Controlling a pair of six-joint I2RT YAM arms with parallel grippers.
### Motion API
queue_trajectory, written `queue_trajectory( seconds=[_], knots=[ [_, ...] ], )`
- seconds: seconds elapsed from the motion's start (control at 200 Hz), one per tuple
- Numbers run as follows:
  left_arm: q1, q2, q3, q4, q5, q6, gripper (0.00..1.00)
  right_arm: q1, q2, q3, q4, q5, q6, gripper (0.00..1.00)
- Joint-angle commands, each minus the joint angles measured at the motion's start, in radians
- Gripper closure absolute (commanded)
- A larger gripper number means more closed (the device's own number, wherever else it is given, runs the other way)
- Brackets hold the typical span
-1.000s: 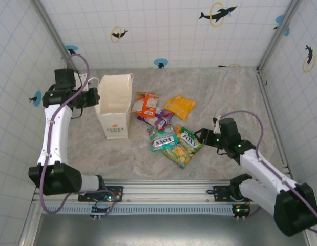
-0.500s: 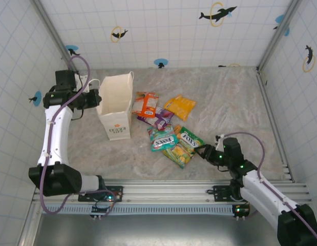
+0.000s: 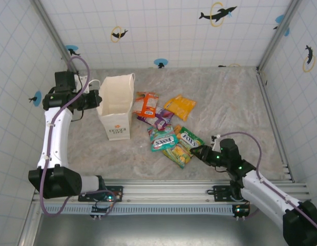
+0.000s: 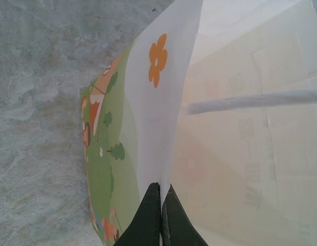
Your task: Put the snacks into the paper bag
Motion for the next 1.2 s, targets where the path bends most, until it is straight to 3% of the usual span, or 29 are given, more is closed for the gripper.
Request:
queue_trajectory(
  seconds=[0.0,0.41,0.681,0.901,1.066,1.196],
  knots=[
    [0.008,-0.017,-0.014,0.011,0.034,-0.004,1.0,0.015,0.036,-0.025,0.09,0.021,0.025,0.38],
    [0.008,-0.013,-0.022,0.023,0.061,-0.008,1.0,0.014,0.188,-0.049,0.335,-0.011,0.048,0.45],
    [0.008,-0.006,-0.021,0.027,0.084,-0.013,1.0,0.012,0.305,-0.086,0.534,-0.046,0.078,0.45],
    [0.008,-0.007,-0.02,0.026,0.081,-0.02,1.0,0.011,0.336,-0.096,0.578,-0.03,0.055,0.57],
    [0.008,-0.011,-0.02,0.024,0.078,-0.027,1.0,0.009,0.287,-0.095,0.56,-0.014,0.041,0.76],
    [0.008,-0.016,-0.017,0.03,0.054,-0.046,1.0,0.008,0.188,-0.059,0.451,0.043,0.006,0.86]
  ],
)
